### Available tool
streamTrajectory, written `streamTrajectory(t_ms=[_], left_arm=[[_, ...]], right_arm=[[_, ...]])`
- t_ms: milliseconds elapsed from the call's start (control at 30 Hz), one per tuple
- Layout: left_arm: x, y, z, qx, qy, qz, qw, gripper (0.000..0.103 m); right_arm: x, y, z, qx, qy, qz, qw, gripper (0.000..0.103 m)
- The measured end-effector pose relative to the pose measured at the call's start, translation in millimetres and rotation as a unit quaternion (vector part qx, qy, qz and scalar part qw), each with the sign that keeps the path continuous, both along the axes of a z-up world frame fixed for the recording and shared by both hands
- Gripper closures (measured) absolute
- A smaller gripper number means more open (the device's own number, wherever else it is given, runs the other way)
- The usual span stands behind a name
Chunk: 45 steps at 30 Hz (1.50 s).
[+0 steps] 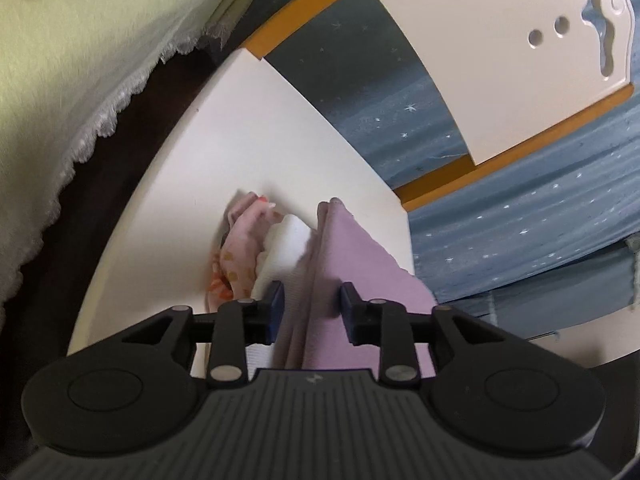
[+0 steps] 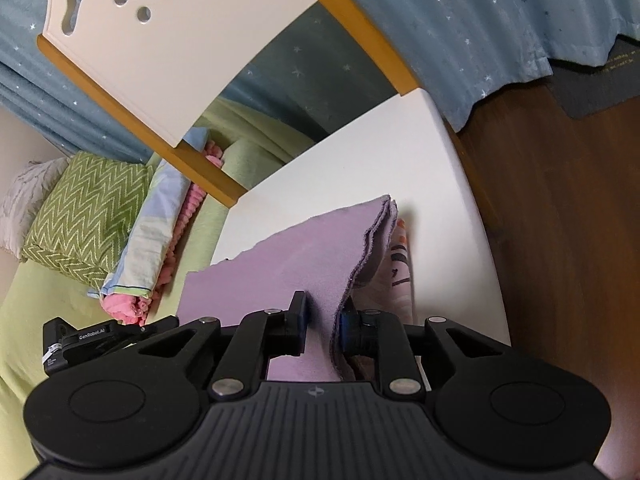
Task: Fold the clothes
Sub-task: 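Lower the lilac top onto the pink garment on the chair with both grippers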
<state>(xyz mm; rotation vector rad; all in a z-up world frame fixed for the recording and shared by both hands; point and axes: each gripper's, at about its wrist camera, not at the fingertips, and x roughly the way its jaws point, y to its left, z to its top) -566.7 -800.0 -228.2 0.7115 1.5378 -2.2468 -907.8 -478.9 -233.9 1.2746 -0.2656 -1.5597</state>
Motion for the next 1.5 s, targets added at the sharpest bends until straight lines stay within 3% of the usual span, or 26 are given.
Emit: streamTrajectory(t_ms=[200,267,333,633,767,1000,1300,1400,1433,1467,1500], left_arm=[[-13.5,4.8,-5.8,-0.003,0.018,-0.039,0.9991,0.076],[-16.2,7.3,-3.1,-0.018,0.014,-0.045,0.9987,0.093],[-15.0,10.1,1.2,-0.028,0.017,-0.047,0.9984,0.096],[0.9,44.6,46.7,-0.103,0.037,-0.042,0.9931,0.098],[16.3,51.0,56.6,-0.107,0.045,-0.029,0.9928,0.098],[24.6,46.9,55.7,-0.103,0.037,-0.019,0.9938,0.098],[13.9,28.3,29.6,-0.084,0.012,-0.020,0.9962,0.098],[12.5,25.8,15.1,-0.082,-0.015,-0.019,0.9963,0.098],[12.4,26.1,11.3,-0.086,-0.024,-0.020,0.9958,0.097],[13.0,26.8,9.0,-0.087,-0.028,-0.020,0.9956,0.096],[13.9,27.5,8.7,-0.091,-0.030,-0.021,0.9952,0.095]], right_arm=[[-1.3,-0.7,-5.8,0.000,-0.004,-0.002,1.000,0.083],[-0.6,0.2,-3.5,-0.003,0.003,-0.002,1.000,0.086],[0.5,1.5,-0.4,-0.007,0.011,-0.002,1.000,0.092],[12.7,6.1,41.8,-0.053,0.049,0.017,0.997,0.094],[17.5,4.5,58.9,-0.066,0.056,0.029,0.996,0.094],[25.7,-6.4,61.8,-0.053,0.052,0.043,0.996,0.094],[12.8,-23.3,27.9,-0.005,0.040,0.037,0.999,0.094],[14.9,-31.9,16.6,0.019,0.063,0.041,0.997,0.088],[15.9,-32.6,14.8,0.026,0.072,0.037,0.996,0.081],[17.0,-33.3,13.0,0.033,0.082,0.033,0.996,0.066],[18.1,-34.0,11.2,0.039,0.091,0.029,0.995,0.057]])
